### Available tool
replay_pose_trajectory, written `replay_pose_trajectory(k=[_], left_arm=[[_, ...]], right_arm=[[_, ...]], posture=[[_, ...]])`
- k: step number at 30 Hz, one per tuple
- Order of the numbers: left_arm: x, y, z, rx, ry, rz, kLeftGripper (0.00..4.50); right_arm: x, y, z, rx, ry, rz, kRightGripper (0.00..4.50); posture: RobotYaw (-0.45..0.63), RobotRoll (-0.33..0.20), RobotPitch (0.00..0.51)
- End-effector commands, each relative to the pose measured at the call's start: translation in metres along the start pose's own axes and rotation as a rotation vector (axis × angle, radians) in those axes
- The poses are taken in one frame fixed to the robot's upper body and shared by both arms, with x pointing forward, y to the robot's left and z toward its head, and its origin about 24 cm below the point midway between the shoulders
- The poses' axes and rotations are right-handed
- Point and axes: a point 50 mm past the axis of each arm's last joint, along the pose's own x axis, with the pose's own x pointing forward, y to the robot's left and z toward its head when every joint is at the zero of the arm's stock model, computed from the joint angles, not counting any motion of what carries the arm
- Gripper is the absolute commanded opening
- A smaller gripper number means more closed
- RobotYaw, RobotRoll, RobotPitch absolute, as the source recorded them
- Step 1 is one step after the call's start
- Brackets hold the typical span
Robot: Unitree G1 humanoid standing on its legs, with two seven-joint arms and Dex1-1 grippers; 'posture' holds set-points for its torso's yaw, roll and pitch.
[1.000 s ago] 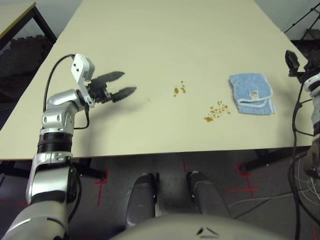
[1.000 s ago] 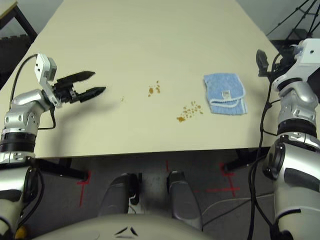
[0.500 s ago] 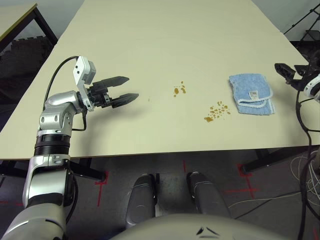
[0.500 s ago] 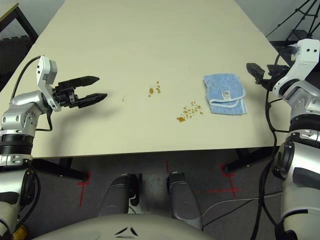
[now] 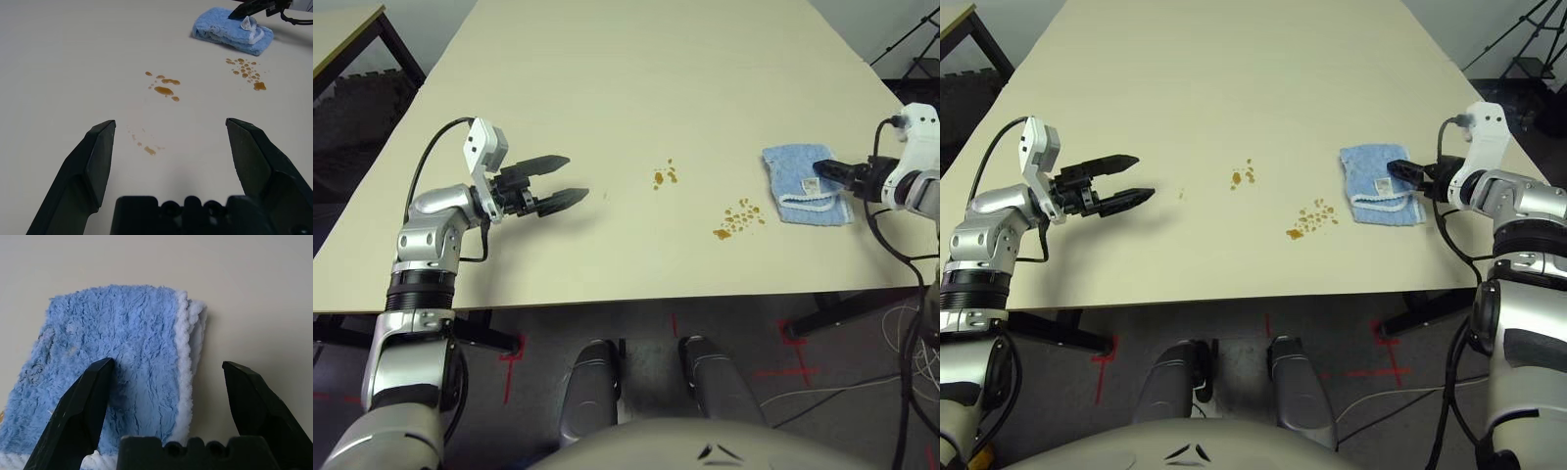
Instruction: Wipe the water off the table with a rag.
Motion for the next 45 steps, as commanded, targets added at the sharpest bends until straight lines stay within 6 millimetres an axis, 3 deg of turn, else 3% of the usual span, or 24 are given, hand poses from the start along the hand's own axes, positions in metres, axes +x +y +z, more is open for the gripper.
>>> replay_pose_trajectory(k=[1, 10, 11, 14, 22, 24, 28, 32, 36, 41, 45], left_arm=[[-0.001, -0.002, 0.002, 0.009, -0.001, 0.002, 4.5], [-0.001, -0.003, 0.003, 0.014, -0.002, 0.011, 4.5], [-0.001, -0.002, 0.003, 0.015, -0.002, 0.012, 4.5], [0.0, -0.001, 0.003, 0.016, 0.0, 0.015, 4.5], [0.001, 0.0, 0.003, 0.019, -0.002, 0.021, 4.5], [0.002, 0.001, 0.003, 0.02, -0.002, 0.024, 4.5], [0.002, 0.002, 0.003, 0.023, -0.002, 0.032, 4.5], [0.003, 0.004, 0.003, 0.029, 0.001, 0.044, 4.5], [0.004, 0.005, 0.003, 0.031, -0.001, 0.045, 4.5], [0.004, 0.005, 0.002, 0.034, -0.002, 0.043, 4.5], [0.001, 0.007, 0.003, 0.038, 0.0, 0.048, 4.5]], right_arm=[[0.004, -0.002, -0.015, 0.01, 0.047, -0.011, 4.46], [0.012, 0.011, -0.032, 0.022, 0.126, 0.082, 4.46], [0.013, 0.012, -0.034, 0.026, 0.131, 0.088, 4.3], [0.013, 0.015, -0.038, 0.028, 0.15, 0.12, 3.58], [0.012, 0.017, -0.033, 0.003, 0.115, 0.139, 0.49], [0.011, 0.017, -0.03, 0.007, 0.094, 0.139, 0.01], [0.013, 0.024, -0.015, 0.066, 0.008, 0.162, 0.01], [0.016, 0.045, 0.022, 0.278, -0.233, 0.297, 0.01], [0.018, 0.063, 0.042, 0.364, -0.32, 0.358, 0.01], [0.026, 0.086, 0.049, 0.348, -0.307, 0.385, 0.01], [0.039, 0.11, 0.042, 0.347, -0.255, 0.428, 0.01]], posture=[[-0.1, 0.0, 0.142], [-0.09, 0.0, 0.142], [-0.09, 0.0, 0.142], [-0.09, 0.0, 0.143], [-0.1, 0.0, 0.144], [-0.1, 0.0, 0.143], [-0.1, 0.0, 0.141], [-0.1, 0.0, 0.135], [-0.11, 0.0, 0.133], [-0.11, 0.0, 0.128], [-0.1, 0.0, 0.125]])
